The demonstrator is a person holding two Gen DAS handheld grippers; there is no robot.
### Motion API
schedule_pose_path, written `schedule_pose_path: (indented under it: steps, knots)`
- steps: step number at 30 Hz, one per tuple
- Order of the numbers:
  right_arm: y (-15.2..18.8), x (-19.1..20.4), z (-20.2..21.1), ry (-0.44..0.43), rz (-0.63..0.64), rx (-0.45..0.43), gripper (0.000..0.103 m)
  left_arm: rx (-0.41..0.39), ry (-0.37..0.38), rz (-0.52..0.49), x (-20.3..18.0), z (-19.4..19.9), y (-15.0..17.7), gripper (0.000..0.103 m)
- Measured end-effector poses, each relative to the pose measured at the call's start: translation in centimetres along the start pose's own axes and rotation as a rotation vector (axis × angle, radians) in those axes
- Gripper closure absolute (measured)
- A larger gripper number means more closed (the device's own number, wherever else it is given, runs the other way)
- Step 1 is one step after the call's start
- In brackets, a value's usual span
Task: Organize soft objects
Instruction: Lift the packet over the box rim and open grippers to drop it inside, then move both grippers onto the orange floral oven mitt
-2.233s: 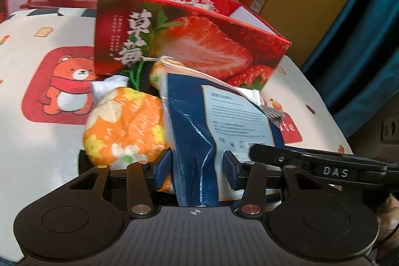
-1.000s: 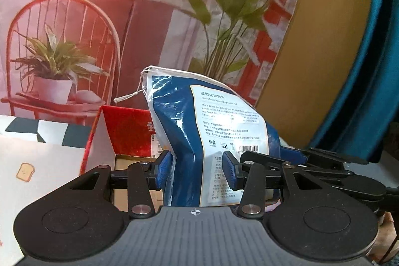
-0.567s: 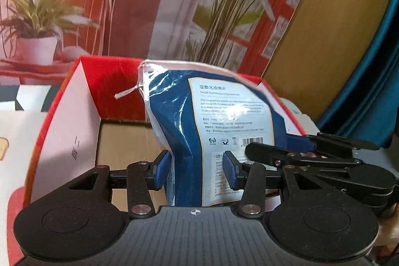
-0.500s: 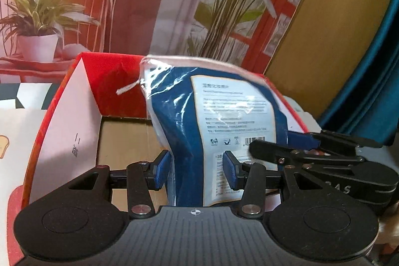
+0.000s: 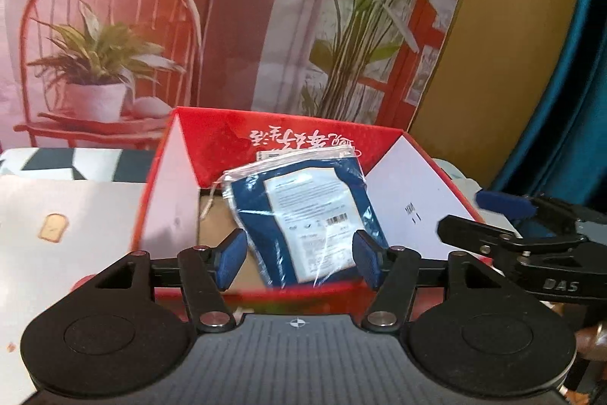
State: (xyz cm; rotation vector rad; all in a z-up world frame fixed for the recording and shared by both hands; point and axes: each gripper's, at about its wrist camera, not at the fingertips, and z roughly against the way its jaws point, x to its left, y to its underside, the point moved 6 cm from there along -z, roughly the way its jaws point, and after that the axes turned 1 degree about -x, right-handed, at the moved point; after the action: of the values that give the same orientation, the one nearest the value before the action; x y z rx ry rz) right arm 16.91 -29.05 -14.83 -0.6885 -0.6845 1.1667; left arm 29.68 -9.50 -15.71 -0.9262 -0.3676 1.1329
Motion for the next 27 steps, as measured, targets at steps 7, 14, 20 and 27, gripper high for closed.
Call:
schedule_pose_path:
  steps: [7, 14, 20, 27]
  knots:
    - [3.2, 3.4, 4.8, -0.009, -0.006, -0.06, 0.0, -0.04, -0.05, -0.061, 0.3, 4.8, 3.8, 0.035]
    - [9.5, 6.4, 6.1, -0.062, -0.086, 0.02, 0.0, -0.042, -0.078, -0.051, 0.6, 7.6, 7.9, 0.035]
    - [13.4, 8.2, 5.5, -0.073, -0.091, 0.102, 0.0, -0.009, -0.094, -0.044, 0.9, 7.8, 11.7, 0.035]
    - [15.5, 9.1, 4.6, -0.045, -0.036, 0.126, 0.0, 0.038, -0.094, -0.004, 2.0, 6.8, 14.3, 0.035]
